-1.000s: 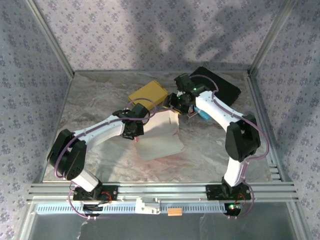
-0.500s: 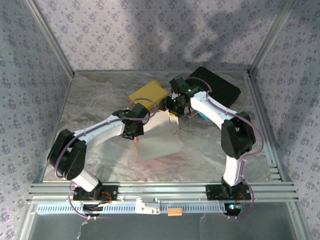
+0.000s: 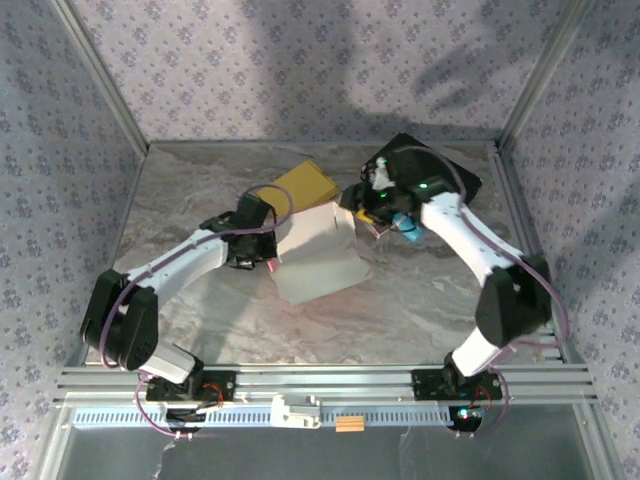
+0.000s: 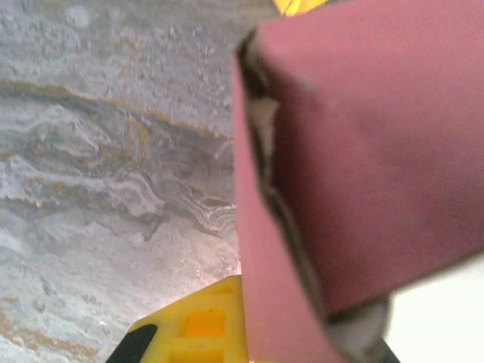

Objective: Fold the paper box

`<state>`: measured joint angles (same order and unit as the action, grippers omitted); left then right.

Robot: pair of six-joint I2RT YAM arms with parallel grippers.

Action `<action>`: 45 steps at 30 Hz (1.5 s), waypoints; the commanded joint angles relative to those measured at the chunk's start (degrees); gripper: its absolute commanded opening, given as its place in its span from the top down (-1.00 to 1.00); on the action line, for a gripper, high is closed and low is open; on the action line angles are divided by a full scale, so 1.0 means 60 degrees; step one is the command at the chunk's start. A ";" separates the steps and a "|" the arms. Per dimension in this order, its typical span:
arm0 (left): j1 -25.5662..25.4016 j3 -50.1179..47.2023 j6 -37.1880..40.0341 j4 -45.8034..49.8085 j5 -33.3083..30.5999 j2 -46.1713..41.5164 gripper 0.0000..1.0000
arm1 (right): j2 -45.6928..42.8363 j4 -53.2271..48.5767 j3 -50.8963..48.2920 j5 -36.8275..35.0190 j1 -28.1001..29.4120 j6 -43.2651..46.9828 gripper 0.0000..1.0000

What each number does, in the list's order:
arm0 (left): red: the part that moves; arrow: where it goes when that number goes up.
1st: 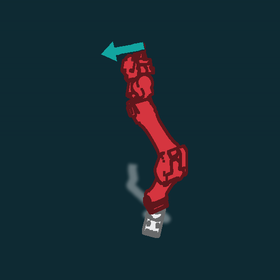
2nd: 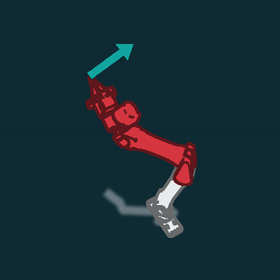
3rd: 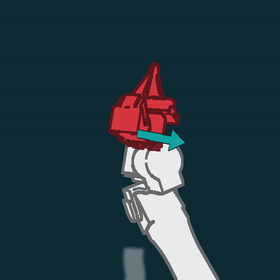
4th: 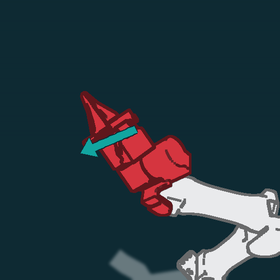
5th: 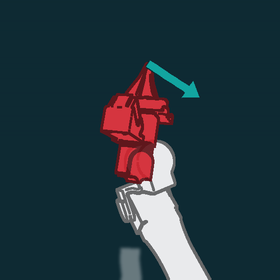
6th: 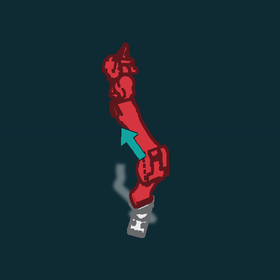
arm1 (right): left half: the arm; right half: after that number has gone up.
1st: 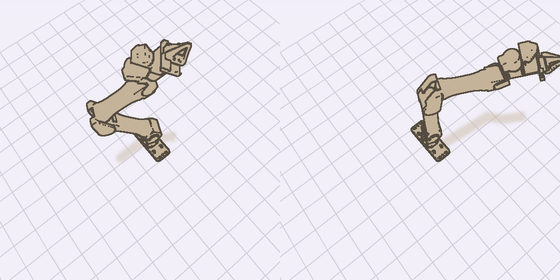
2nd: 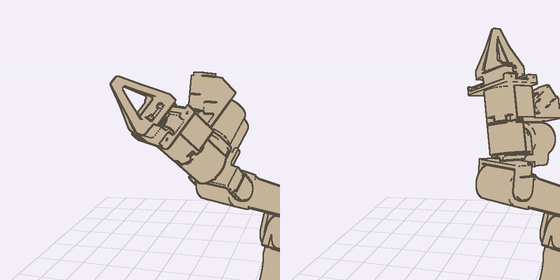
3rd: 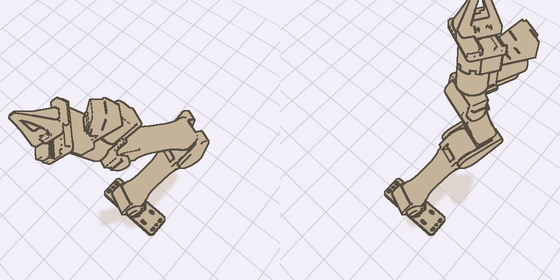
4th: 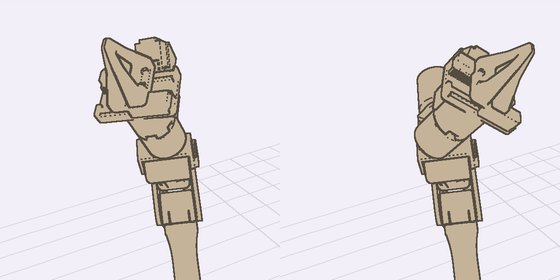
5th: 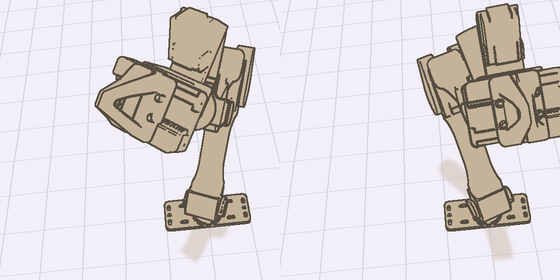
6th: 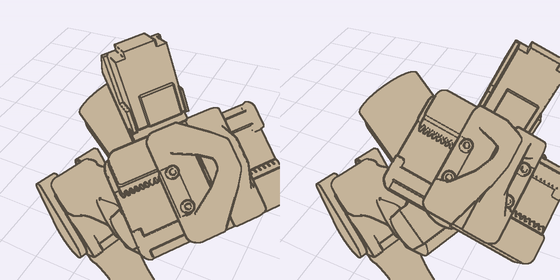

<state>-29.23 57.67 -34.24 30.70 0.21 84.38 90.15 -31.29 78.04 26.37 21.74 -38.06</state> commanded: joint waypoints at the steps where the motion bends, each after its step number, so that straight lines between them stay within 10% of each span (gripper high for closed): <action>1: 0.0502 0.0026 0.1260 -0.0841 0.1929 -0.0266 1.00 | -0.1151 0.0330 -0.0468 0.0822 -0.0839 0.0934 -0.21; 8: 0.1319 0.0057 0.2397 -0.1865 0.4928 -0.0033 1.00 | -0.1669 0.2106 -0.2193 0.2990 -0.2805 0.0741 0.09; 16: 0.1620 0.0391 0.2833 -0.2455 0.7333 0.0738 1.00 | -0.1717 0.2841 -0.2209 0.4999 -0.2544 0.1371 0.18; 45: 0.1620 0.1210 0.3370 -0.1412 0.7568 0.1184 1.00 | -0.3246 0.1685 -0.2023 0.4123 -0.2513 0.2287 -0.03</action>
<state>-19.86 62.96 -15.46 21.04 43.11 90.89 72.95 -22.87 64.93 51.18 7.42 -22.22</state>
